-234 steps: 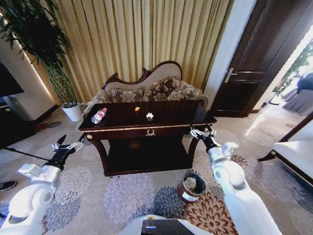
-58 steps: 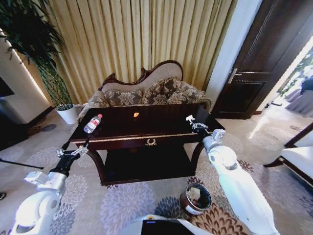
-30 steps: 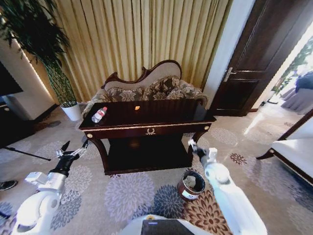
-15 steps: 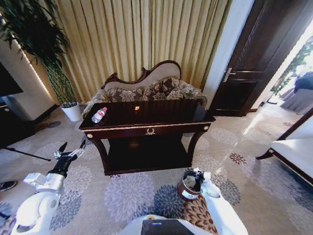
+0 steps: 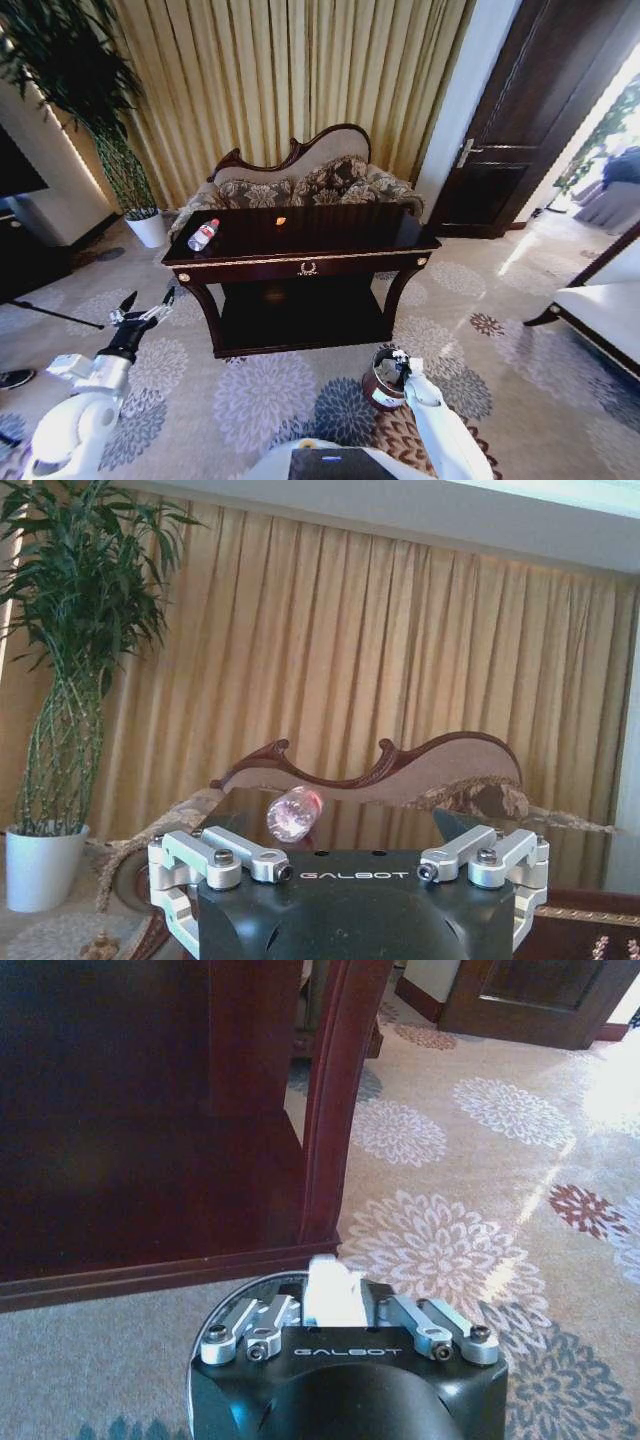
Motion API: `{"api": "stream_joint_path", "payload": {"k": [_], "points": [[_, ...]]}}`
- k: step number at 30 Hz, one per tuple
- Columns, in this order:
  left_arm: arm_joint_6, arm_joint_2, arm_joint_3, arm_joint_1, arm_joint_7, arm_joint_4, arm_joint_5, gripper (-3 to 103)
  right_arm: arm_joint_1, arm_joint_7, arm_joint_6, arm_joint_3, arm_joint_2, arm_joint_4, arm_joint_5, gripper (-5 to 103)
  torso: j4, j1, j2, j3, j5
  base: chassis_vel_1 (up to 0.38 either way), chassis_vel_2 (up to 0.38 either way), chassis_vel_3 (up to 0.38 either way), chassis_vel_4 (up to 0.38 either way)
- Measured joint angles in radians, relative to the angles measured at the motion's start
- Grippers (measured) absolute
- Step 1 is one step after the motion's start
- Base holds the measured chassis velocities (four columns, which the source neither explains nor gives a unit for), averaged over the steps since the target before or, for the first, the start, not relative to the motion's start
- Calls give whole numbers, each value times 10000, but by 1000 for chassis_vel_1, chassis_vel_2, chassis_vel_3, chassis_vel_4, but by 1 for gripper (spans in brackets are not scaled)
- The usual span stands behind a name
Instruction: Move to the front of the table and place the trash on the table into the trash bin.
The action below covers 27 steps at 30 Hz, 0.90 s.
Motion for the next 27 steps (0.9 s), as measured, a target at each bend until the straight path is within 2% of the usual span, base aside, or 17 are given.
{"api": "stream_joint_path", "payload": {"k": [1, 2, 4, 7, 10, 11, 12, 13, 14, 15, 16, 17, 20, 21, 24, 26, 27], "points": [[9, 2, -3, -21, 0, -25, -4, 100, 11, 0, 11, 3, -11, -5, 21, 38, 0, 0, 0, 0, 1, 0, 0, 0, 0], [9, 2, -3, -21, 0, -25, -4, 100, 11, 0, 11, 3, -11, -5, 21, 38, 0, 0, 0, 0, 1, 0, 0, 0, 0], [23, 31, -48, -41, -2, -56, -16, 100, 29, 0, 37, 4, -37, -27, 94, 50, -1, 0, 0, 0, 1, 0, 0, 0, 0], [30, 44, -92, -34, -4, -84, -24, 100, 52, 0, 52, 2, -62, -36, 168, 55, 0, 0, 0, 0, 1, 0, 0, 0, 0], [37, 31, -108, -9, -5, -107, -24, 100, 44, 0, 279, -5, -100, 131, 390, 71, -1, 0, 0, 1, 3, 0, 0, 0, 0], [37, 31, -108, -9, -5, -107, -24, 100, 44, 0, 279, -5, -100, 131, 390, 71, -1, 0, 0, 1, 3, 0, 0, 0, 0], [39, 26, -108, -8, -5, -115, -24, 100, 10, 0, 363, -5, -124, 331, 506, 77, -1, 1, -1, 0, 4, 0, 0, 0, 0], [42, 18, -108, -9, -8, -123, -24, 100, -83, 2, 457, -4, -180, 802, 819, 82, 0, 0, 0, 1, 3, 0, 0, 0, 0], [44, 14, -104, -11, -9, -128, -22, 100, -161, 2, 464, -2, -217, 1137, 1078, 82, 1, 1, -1, 0, 3, 0, 0, 0, 0], [62, 6, -58, -28, -19, -157, 6, 100, -678, 4, -254, 158, -538, 3835, 2771, 97, -1, 1, 0, 0, 0, 0, 0, 0, 0], [67, 1, -46, -28, -24, -169, 14, 100, -774, 4, -386, 217, -626, 4615, 2978, 99, -3, 0, 0, 0, -3, 0, 0, 0, 0], [67, 1, -46, -28, -24, -169, 14, 100, -774, 4, -386, 217, -626, 4615, 2978, 99, -3, 0, 0, 0, -3, 0, 0, 0, 0], [92, -10, -25, -26, -136, -255, 35, 100, -1109, 3, -855, 319, -1085, 7490, 3216, 100, 1, 1, 0, 0, 2, 0, 0, 0, 0], [92, -10, -25, -26, -136, -255, 35, 100, -1109, 3, -855, 319, -1085, 7490, 3216, 100, 1, 1, 0, 0, 2, 0, 0, 0, 0], [142, 23, -61, -14, -246, -329, 34, 100, -1307, 3, -1075, 327, -1363, 8956, 3214, 100, -2, 1, 0, 0, -2, 0, 0, 0, 0], [252, 112, -159, -37, -314, -382, 30, 100, -1415, 2, -1364, 240, -1609, 10599, 3427, 100, -1, 0, 1, -1, -3, 0, 0, 0, 0], [252, 112, -159, -37, -314, -382, 30, 100, -1415, 2, -1364, 240, -1609, 10599, 3427, 100, -1, 0, 1, -1, -3, 0, 0, 0, 0]]}}
